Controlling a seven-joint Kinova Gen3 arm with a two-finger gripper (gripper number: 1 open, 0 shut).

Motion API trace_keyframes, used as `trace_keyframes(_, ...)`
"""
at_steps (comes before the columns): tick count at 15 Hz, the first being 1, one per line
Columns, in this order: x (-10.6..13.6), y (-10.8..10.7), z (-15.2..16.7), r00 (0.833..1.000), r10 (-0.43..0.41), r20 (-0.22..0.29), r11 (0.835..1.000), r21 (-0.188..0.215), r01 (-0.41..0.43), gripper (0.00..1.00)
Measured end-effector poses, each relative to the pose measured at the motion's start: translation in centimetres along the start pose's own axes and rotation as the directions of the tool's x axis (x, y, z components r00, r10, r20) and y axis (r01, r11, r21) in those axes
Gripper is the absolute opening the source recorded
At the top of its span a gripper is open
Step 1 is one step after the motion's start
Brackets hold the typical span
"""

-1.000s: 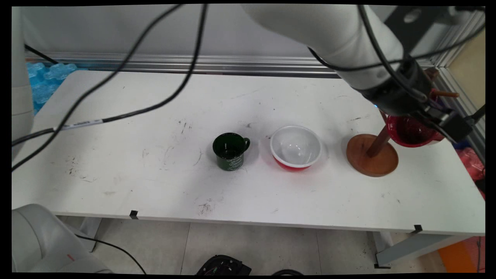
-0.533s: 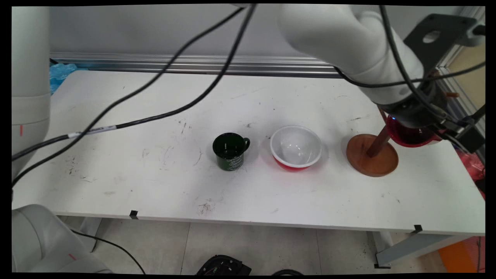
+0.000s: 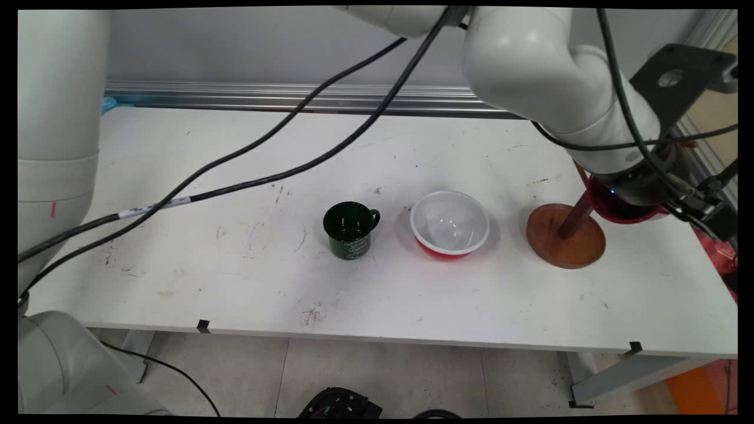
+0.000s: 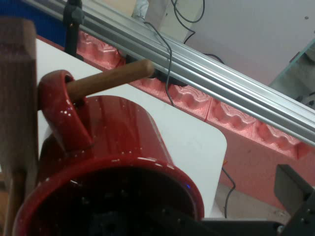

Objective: Pick up the red mug from the rack, then place the picked object on the table

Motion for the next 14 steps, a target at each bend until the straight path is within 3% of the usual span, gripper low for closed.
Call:
trace_keyframes(4,-0.19,0.06,0.72,1.0,0.002,0.0,1.0,0.011,-0.002,1.0)
trace_keyframes(5,-0.2,0.04,0.8,1.0,0.002,-0.002,1.0,0.015,-0.002,0.0)
trace_keyframes(14,-0.74,-0.37,0.67,1.0,0.0,-0.011,0.999,0.049,0.0,0.0)
